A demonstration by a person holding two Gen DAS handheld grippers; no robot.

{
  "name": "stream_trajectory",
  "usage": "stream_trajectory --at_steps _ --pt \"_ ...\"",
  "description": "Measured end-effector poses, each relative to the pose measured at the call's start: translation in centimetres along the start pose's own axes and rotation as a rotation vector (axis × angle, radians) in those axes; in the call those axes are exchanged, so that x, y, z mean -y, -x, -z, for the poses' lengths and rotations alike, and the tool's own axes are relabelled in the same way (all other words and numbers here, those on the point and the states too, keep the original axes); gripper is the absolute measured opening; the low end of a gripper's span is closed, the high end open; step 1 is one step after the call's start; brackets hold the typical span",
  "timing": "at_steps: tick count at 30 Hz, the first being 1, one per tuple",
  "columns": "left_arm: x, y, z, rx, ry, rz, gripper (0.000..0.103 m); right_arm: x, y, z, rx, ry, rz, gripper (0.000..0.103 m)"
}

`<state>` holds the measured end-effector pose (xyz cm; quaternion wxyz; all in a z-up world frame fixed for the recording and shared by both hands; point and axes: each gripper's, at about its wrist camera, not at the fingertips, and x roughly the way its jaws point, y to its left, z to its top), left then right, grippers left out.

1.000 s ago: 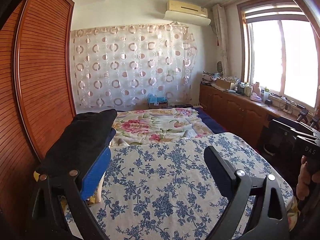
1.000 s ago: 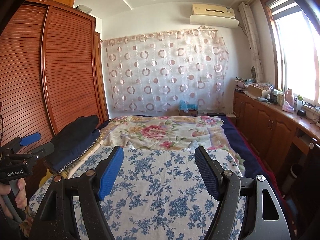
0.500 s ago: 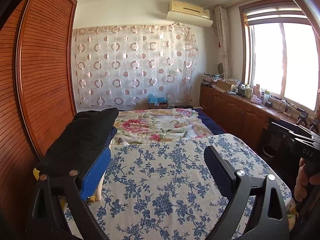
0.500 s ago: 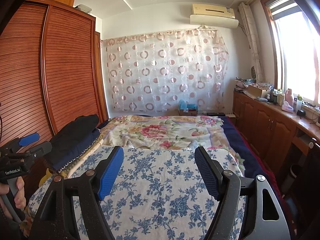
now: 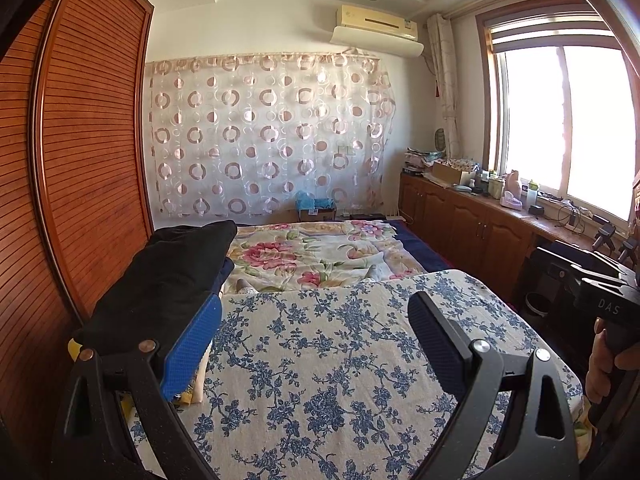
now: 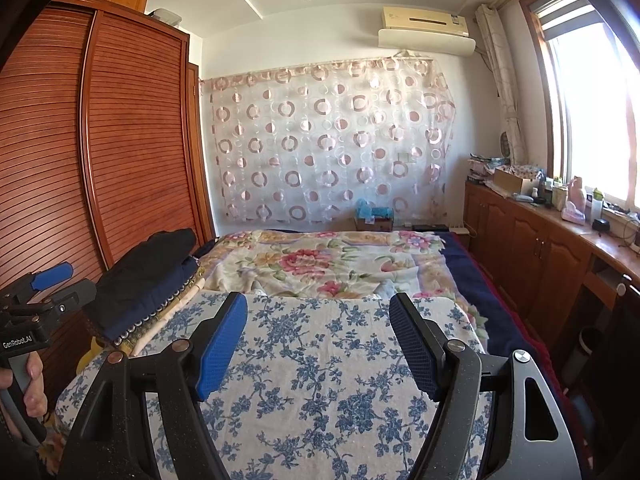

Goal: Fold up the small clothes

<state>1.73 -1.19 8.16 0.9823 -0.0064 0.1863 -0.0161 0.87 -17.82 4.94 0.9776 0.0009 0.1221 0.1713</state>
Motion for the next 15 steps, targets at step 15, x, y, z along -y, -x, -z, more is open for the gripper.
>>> stream_trajectory --at_steps 15 --pt "0.08 0.23 -0.16 0.002 0.000 0.000 0.095 0.30 -0.11 0.19 0.001 0.003 0.002 0.075"
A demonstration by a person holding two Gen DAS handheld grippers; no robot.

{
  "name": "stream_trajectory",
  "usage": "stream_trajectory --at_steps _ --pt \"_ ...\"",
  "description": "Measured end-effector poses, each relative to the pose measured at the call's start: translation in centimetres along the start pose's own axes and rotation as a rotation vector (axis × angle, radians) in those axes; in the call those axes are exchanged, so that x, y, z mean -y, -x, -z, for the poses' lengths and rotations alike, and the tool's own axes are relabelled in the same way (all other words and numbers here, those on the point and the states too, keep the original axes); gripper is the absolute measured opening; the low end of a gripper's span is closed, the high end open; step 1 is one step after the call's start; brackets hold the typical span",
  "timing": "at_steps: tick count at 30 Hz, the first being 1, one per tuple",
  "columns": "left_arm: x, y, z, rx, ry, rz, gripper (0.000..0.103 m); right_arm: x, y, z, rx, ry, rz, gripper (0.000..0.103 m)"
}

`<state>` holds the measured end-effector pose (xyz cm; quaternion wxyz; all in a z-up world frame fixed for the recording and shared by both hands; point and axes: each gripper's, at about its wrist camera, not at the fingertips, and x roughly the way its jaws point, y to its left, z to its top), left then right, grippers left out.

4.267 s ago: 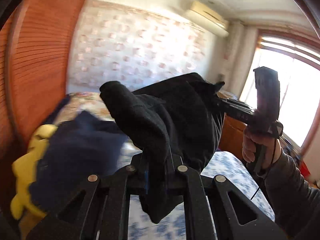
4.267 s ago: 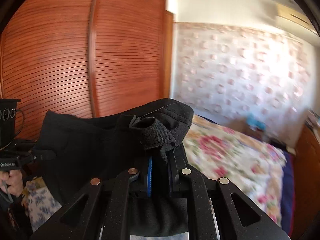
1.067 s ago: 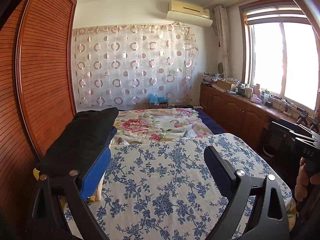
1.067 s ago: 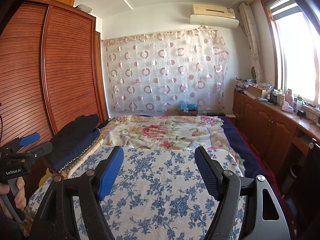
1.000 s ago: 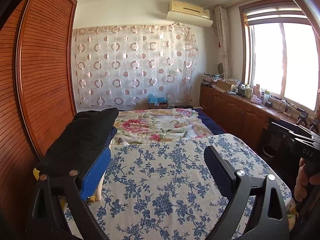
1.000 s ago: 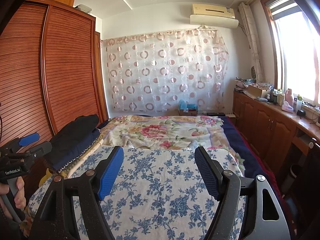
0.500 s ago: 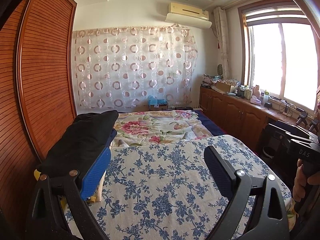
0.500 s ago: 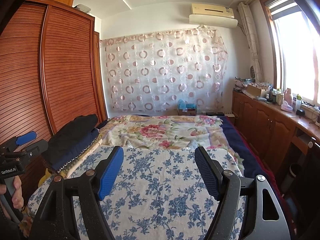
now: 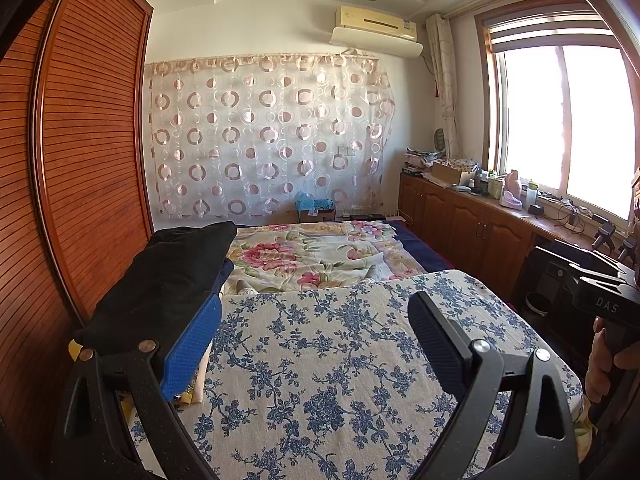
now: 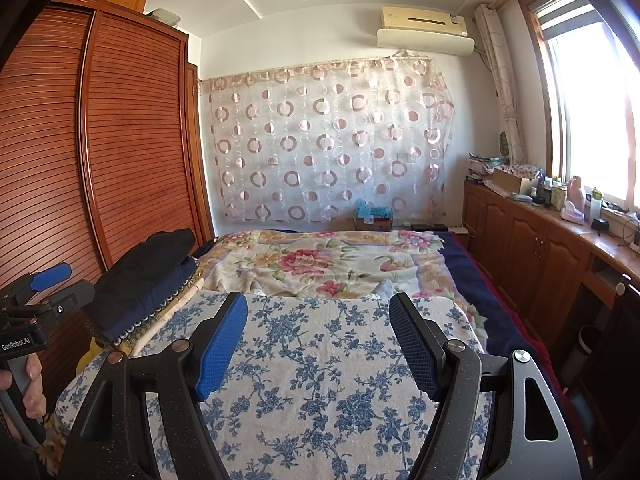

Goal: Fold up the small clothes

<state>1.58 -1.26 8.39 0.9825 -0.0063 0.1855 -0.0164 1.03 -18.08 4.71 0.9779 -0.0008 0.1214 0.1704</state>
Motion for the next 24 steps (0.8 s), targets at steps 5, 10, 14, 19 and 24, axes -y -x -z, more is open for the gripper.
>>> stream_trajectory --at_steps 5,10,14,19,24 --pt "0.03 -0.02 0.06 0.001 -0.002 0.000 0.095 0.14 -0.08 -0.02 -0.001 0.000 -0.001 0.075" --pt "0.05 -0.05 0.11 0.001 -0.001 -0.001 0.095 0.17 -0.05 -0.09 0.000 0.002 0.001 0.075" --pt "0.11 0.00 0.11 0.004 -0.001 -0.001 0.095 0.19 -0.07 -0.06 0.000 0.002 0.000 0.075" --pt "0.12 0.06 -0.02 0.005 -0.002 0.000 0.095 0.24 -0.05 -0.06 0.001 0.001 -0.001 0.075" --pt "0.07 0.03 -0.10 0.005 -0.002 0.000 0.095 0.34 -0.10 -0.13 0.002 0.002 -0.004 0.075"
